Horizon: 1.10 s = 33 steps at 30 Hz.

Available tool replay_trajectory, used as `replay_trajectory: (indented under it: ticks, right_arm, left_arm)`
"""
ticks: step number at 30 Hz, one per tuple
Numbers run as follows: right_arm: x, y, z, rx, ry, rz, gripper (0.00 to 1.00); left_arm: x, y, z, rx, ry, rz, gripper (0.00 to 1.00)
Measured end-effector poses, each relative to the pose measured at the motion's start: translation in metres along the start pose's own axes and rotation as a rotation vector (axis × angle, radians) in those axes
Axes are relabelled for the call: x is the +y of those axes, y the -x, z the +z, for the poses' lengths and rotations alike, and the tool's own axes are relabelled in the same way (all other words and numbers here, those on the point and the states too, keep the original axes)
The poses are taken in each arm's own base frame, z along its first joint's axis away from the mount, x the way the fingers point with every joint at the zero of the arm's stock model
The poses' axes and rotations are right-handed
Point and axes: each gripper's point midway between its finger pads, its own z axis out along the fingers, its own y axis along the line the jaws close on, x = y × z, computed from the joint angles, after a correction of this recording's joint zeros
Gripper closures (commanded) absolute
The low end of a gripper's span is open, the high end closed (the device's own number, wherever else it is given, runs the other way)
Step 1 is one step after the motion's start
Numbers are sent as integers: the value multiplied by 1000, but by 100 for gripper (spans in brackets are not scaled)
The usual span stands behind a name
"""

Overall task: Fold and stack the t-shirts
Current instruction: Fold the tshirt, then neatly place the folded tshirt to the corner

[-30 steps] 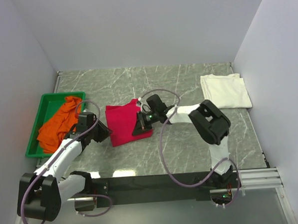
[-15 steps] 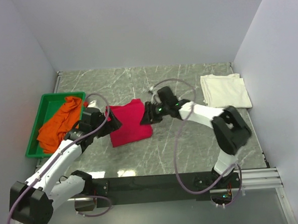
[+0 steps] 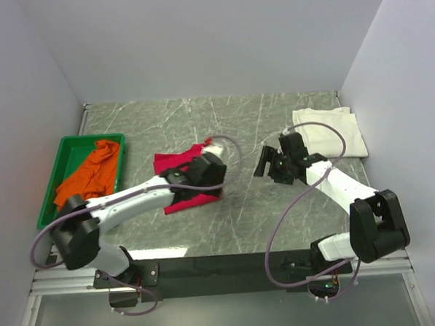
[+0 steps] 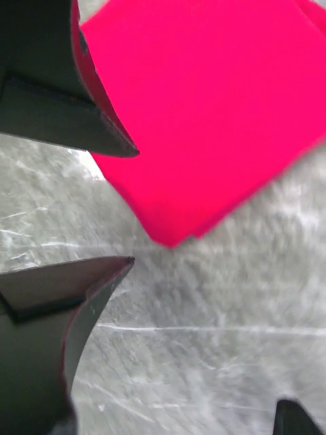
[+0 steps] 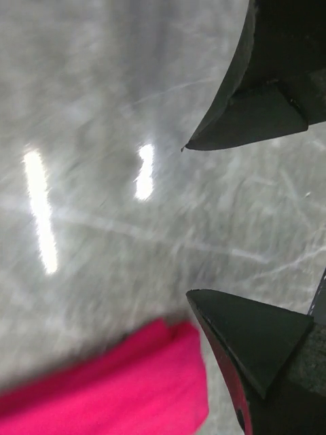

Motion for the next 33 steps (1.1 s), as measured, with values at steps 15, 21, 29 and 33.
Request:
replay_trajectory:
  ticks: [15, 21, 29, 33]
  right_arm:
    - [-54, -19, -1, 18, -109, 128, 10]
    - [-56, -20, 0, 25, -84, 157, 11]
    - [-44, -20, 5, 32, -3, 164, 14]
    - [-34, -23, 11, 42, 67, 173, 14]
  left_arm:
    - [-36, -55, 60, 136, 140, 420, 43]
    - [-31, -67, 70, 167, 168, 462, 42]
    - [-26, -73, 76, 172, 205, 497, 71]
    - [-20, -72, 78, 164, 249, 513, 98]
